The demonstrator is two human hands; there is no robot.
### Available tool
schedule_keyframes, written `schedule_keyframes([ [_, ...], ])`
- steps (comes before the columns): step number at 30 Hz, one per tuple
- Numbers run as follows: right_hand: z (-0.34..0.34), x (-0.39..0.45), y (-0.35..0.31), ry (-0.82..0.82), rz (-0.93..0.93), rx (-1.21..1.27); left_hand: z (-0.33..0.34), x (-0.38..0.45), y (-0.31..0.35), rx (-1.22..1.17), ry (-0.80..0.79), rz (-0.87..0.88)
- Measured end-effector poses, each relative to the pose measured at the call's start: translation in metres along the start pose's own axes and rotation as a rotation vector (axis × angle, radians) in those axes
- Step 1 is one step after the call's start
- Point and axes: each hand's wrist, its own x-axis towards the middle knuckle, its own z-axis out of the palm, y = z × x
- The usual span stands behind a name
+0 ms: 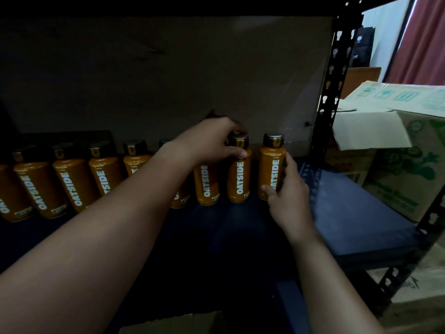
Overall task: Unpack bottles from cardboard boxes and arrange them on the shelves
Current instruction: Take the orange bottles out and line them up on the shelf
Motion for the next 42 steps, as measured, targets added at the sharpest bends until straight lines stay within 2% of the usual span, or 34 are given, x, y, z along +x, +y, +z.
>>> schedule_keyframes([
  [23,-0.005,-0.002,-0.008,-0.028,0.052,-0.048,0.007,-0.006,0.001,0.079,0.02,-0.007],
  [27,-0.013,-0.013,-0.016,-0.016,0.024,-0.092,0.013,-0.027,0.004,0.076,0.145,-0.011],
  [30,-0.019,-0.033,-0.024,0.008,-0.003,-0.197,0.025,-0.06,0.002,0.014,0.286,0.088],
  [34,-0.023,-0.08,-0.035,-0.001,-0.101,-0.292,0.053,-0.119,-0.007,-0.039,0.342,0.12],
  [40,0.001,-0.187,-0.06,-0.062,-0.367,-0.163,0.098,-0.231,-0.006,-0.054,0.592,0.085],
  [42,0.018,-0.226,-0.063,-0.179,-0.403,-0.122,0.118,-0.27,-0.008,-0.061,0.614,0.042],
])
